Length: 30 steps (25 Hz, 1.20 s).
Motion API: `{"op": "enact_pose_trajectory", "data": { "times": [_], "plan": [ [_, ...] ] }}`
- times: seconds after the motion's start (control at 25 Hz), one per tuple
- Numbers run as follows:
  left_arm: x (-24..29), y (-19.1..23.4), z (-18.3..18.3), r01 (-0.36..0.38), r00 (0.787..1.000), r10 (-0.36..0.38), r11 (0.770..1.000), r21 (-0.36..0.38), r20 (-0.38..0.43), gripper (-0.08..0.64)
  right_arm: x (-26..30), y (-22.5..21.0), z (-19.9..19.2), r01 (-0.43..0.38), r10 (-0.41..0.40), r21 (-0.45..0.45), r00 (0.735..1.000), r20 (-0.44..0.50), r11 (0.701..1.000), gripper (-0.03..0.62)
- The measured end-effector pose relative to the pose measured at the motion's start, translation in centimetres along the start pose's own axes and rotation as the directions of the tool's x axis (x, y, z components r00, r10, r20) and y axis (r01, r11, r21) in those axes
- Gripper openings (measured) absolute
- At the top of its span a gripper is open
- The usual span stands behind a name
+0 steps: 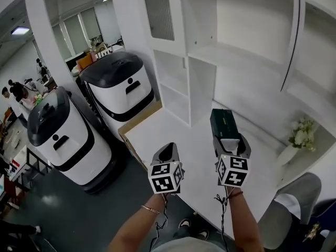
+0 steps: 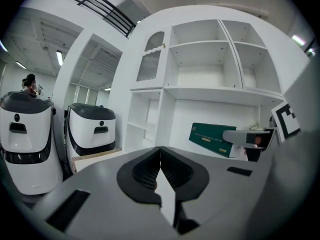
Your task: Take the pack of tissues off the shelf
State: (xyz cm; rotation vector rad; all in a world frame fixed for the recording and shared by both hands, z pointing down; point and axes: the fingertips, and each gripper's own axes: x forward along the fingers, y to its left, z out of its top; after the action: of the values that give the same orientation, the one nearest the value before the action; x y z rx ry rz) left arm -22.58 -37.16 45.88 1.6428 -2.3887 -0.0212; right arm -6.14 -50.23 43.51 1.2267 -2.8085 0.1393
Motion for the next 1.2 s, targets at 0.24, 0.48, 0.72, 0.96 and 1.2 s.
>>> {"op": "enact_pose_trajectory", "data": {
  "times": [0.24,0.48,0.72,0.96,1.2],
  "plan": [
    [1.5,-2.5,-1.6,0.072,0.997,-0.071,0.996,0.056,-0.019,0.018,-1.7,-3.8,-3.0,0.111,-0.109,0.06,0.993,-0.046,0.992,0.39],
    [2.5,-3.9,-2.0,0.119,0.993,-0.118,0.992,0.049,-0.02,0.018,-3.1,-5.9,-4.0,0.179,-0.173,0.092,0.983,-0.065,0.98,0.391],
    [3.0,-4.6,-1.9,0.141,0.99,-0.141,0.989,0.035,-0.023,0.018,-3.9,-6.9,-3.9,0.216,-0.21,0.098,0.975,-0.065,0.971,0.39],
    [3.2,-4.7,-1.7,0.146,0.989,-0.145,0.989,0.031,-0.022,0.018,-4.2,-7.3,-3.5,0.233,-0.228,0.101,0.972,-0.057,0.967,0.387],
    [3.2,-4.9,-1.6,0.144,0.989,-0.144,0.989,0.025,-0.019,0.018,-4.4,-7.8,-3.4,0.236,-0.232,0.101,0.971,-0.051,0.967,0.387]
  ]
}}
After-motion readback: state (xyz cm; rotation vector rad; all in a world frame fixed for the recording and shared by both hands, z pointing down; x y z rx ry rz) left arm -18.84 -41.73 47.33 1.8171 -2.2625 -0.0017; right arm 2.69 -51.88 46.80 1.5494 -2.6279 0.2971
